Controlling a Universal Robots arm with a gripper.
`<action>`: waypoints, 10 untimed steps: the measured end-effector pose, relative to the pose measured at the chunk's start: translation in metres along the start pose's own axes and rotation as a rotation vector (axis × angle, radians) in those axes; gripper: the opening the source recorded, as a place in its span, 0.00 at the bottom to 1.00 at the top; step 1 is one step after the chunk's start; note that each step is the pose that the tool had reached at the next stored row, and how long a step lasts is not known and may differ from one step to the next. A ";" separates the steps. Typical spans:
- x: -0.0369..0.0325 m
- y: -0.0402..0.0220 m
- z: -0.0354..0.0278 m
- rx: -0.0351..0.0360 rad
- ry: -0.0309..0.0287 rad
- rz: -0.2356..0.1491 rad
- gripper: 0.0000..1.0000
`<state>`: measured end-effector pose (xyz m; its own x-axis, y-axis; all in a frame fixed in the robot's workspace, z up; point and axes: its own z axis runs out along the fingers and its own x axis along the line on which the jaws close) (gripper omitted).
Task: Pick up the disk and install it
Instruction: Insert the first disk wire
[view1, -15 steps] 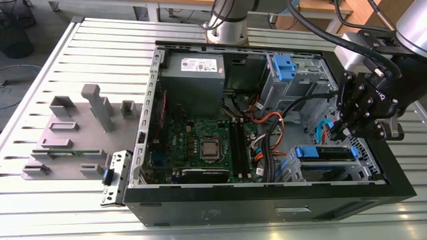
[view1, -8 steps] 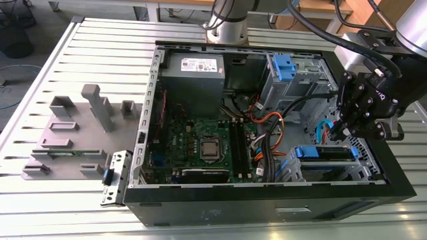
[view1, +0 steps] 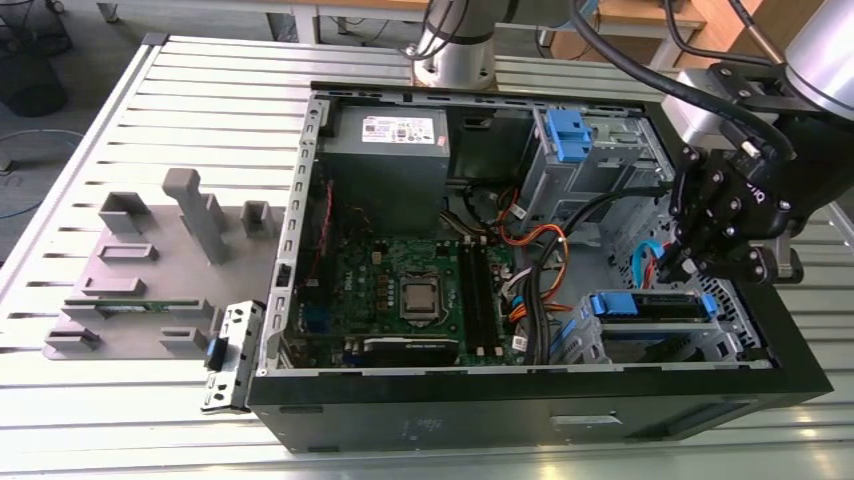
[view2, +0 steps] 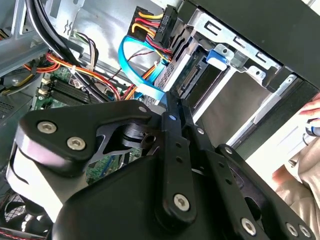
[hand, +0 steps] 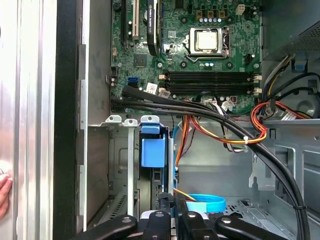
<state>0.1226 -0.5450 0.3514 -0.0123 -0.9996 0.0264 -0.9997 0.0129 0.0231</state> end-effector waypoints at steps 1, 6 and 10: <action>0.0002 0.0003 0.0004 0.0034 0.0000 -0.002 0.16; 0.0014 0.0022 0.0014 0.0179 0.0001 -0.014 0.16; 0.0050 0.0043 0.0026 0.0227 0.0001 -0.018 0.16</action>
<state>0.1182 -0.5500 0.3490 0.0061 -0.9996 0.0262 -1.0000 -0.0061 0.0009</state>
